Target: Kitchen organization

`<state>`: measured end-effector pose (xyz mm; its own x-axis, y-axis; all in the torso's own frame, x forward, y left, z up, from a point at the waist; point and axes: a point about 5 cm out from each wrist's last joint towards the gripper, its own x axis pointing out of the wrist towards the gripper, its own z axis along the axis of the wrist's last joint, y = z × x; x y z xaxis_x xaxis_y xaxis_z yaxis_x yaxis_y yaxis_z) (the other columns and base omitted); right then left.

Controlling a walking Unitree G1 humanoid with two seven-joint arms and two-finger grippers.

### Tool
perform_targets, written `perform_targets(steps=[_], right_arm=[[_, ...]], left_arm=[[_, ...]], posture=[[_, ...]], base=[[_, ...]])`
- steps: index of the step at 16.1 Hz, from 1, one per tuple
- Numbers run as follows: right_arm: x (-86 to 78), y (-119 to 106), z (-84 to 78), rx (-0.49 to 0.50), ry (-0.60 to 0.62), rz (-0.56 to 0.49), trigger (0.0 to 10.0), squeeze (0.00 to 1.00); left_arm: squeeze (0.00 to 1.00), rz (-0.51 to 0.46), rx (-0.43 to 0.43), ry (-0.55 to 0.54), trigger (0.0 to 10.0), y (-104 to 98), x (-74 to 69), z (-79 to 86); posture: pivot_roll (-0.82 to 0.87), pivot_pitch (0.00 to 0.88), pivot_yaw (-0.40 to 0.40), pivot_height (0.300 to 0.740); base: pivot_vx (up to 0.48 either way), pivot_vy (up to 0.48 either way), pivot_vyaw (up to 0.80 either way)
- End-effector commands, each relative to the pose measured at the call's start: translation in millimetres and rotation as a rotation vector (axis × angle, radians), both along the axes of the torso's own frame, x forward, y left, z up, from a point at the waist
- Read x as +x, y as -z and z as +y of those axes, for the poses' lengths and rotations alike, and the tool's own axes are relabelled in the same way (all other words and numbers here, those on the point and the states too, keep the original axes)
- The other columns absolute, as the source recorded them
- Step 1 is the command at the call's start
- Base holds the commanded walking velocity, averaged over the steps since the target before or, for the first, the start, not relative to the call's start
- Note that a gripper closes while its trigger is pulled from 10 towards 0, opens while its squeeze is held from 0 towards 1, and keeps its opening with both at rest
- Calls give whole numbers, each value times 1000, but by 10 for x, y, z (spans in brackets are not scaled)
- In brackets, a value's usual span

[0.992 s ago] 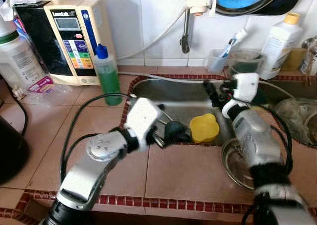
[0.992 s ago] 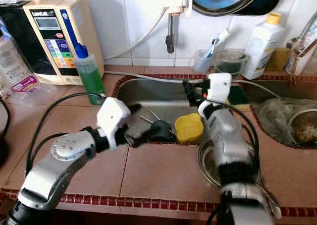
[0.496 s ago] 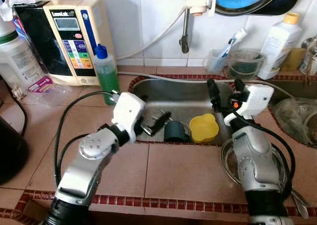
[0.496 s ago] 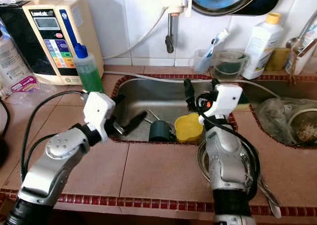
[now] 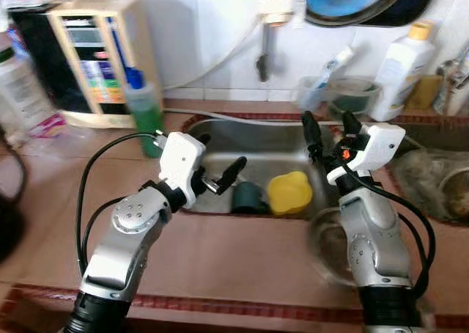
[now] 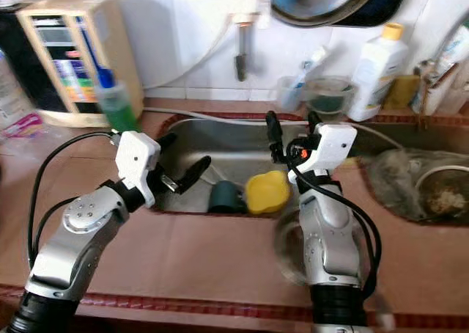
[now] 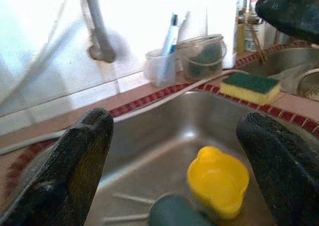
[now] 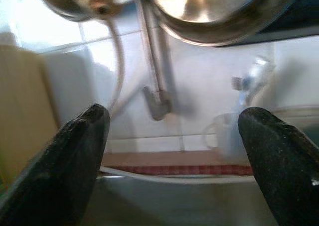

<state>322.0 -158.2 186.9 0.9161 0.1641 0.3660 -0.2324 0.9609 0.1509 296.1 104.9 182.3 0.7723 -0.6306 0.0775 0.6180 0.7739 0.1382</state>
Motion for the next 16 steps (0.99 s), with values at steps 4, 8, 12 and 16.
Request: perform_targets(steps=[4, 8, 12, 16], right_arm=[[-15, -56, 7, 1, -19, -19, 10000, 0], [-30, -125, 25, 24, -43, -57, 10000, 0], [-65, -172, 49, 42, -78, -96, 10000, 0], [-80, -157, 65, 40, -92, -92, 10000, 0]], left_arm=[[0, -5, -1, -6, 10000, -6, 18, 11], [0, -6, -3, -6, 10000, -15, 26, 11], [0, -21, -7, -11, 10000, -54, 33, 23], [0, -5, -40, 7, 10000, -49, -4, 12]], posture=[[-115, 0, 35, 740], [-117, 0, 36, 740], [-116, 0, 36, 740], [-112, 0, 34, 740]], base=[[0, -480, 0], [0, -480, 0], [0, -308, 0], [0, 0, 0]])
